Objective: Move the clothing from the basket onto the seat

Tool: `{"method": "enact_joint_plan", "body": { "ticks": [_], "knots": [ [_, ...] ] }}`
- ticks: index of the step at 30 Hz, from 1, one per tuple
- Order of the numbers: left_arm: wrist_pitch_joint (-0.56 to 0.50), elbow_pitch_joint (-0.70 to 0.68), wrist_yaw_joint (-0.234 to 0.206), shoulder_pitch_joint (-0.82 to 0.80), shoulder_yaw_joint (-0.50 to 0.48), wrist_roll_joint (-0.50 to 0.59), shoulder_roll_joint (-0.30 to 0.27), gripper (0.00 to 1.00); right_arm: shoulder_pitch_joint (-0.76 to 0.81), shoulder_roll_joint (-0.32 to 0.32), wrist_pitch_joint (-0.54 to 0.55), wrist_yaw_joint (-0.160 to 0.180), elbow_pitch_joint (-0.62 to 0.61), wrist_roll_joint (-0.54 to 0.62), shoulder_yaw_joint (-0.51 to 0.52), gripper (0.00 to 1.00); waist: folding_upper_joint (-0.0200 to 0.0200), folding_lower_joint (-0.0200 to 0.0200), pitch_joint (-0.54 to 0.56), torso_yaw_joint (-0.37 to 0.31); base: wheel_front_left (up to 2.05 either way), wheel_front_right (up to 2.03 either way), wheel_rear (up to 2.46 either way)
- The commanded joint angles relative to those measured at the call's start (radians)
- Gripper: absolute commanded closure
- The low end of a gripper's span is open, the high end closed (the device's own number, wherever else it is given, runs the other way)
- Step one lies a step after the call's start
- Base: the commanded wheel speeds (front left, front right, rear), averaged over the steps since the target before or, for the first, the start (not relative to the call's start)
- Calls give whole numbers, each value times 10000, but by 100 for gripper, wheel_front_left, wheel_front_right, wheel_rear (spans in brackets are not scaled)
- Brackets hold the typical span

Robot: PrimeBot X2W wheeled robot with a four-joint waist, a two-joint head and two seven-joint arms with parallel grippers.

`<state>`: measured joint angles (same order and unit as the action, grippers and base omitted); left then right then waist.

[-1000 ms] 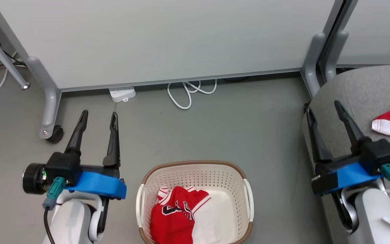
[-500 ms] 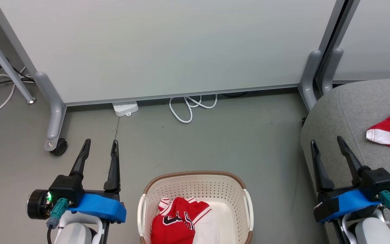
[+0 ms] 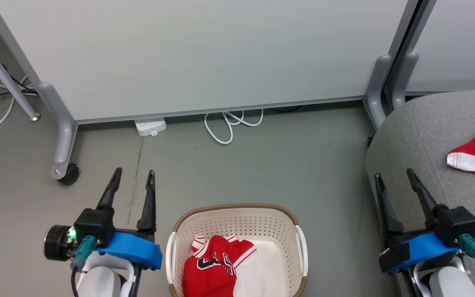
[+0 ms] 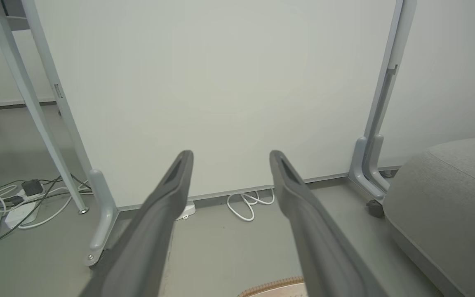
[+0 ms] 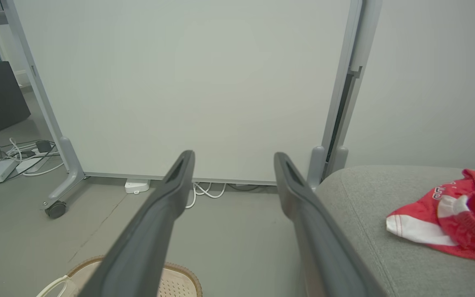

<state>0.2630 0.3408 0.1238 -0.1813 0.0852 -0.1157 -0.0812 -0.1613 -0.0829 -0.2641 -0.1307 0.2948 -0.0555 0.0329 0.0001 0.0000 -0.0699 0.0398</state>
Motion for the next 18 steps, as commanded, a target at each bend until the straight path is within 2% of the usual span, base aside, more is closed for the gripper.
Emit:
{"method": "enact_joint_plan", "body": {
  "ticks": [1,6,18],
  "knots": [
    [26,123,44,-286,200,72,41,0,-167,24,-5,-1,-60,-38,-35,0,-1,0,-156,-45,0,0,0],
    [26,825,80,-1045,971,48,14,0,-596,-78,-5,-1,-157,-79,-189,0,-1,0,-762,-279,0,0,0],
    [27,3468,73,-3132,3661,-694,-584,0,-2087,-229,-5,-1,-447,-86,-918,0,-1,0,-2737,-1231,0,0,0]
  ]
}}
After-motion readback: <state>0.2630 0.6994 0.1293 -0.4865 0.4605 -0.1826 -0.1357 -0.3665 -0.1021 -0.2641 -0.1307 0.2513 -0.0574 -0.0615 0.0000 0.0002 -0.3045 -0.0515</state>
